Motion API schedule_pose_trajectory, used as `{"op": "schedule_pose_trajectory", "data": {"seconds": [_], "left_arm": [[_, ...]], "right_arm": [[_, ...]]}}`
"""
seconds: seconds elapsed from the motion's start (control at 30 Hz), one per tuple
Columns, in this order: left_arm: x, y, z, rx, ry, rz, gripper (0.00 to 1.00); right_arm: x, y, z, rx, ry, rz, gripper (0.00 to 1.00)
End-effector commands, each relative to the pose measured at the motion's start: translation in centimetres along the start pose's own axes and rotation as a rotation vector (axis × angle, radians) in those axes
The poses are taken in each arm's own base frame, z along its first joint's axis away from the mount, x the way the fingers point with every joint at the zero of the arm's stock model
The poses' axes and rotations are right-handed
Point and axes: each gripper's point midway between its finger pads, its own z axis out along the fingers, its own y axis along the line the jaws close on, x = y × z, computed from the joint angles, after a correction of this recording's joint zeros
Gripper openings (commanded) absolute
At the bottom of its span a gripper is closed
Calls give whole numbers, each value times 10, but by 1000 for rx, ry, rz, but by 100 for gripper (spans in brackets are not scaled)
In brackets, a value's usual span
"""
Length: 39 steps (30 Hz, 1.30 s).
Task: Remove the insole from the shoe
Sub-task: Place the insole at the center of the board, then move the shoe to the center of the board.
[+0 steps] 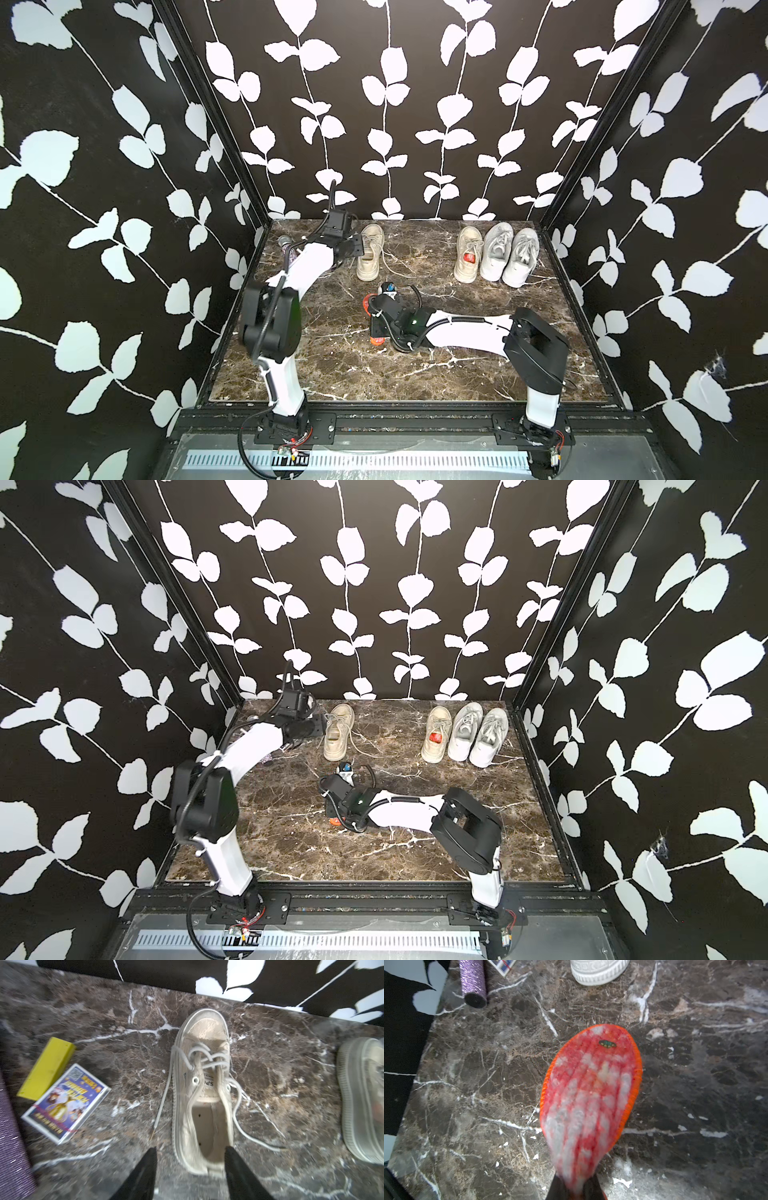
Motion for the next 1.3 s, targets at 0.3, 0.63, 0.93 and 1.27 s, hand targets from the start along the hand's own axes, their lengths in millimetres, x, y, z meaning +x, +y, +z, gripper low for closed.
{"op": "schedule_pose_trajectory", "data": {"seconds": [0.3, 0.63, 0.93, 1.27], "left_arm": [[19, 33, -31, 8, -73, -114, 67], [22, 32, -40, 81, -84, -183, 69], [53, 29, -48, 118, -62, -244, 70], [103, -20, -69, 210, -89, -98, 76]], "right_arm": [[18, 26, 2, 13, 86, 39, 34], [2, 33, -26, 12, 29, -38, 63], [-29, -16, -67, 90, -35, -94, 65], [-81, -152, -118, 272, -76, -88, 66]]}}
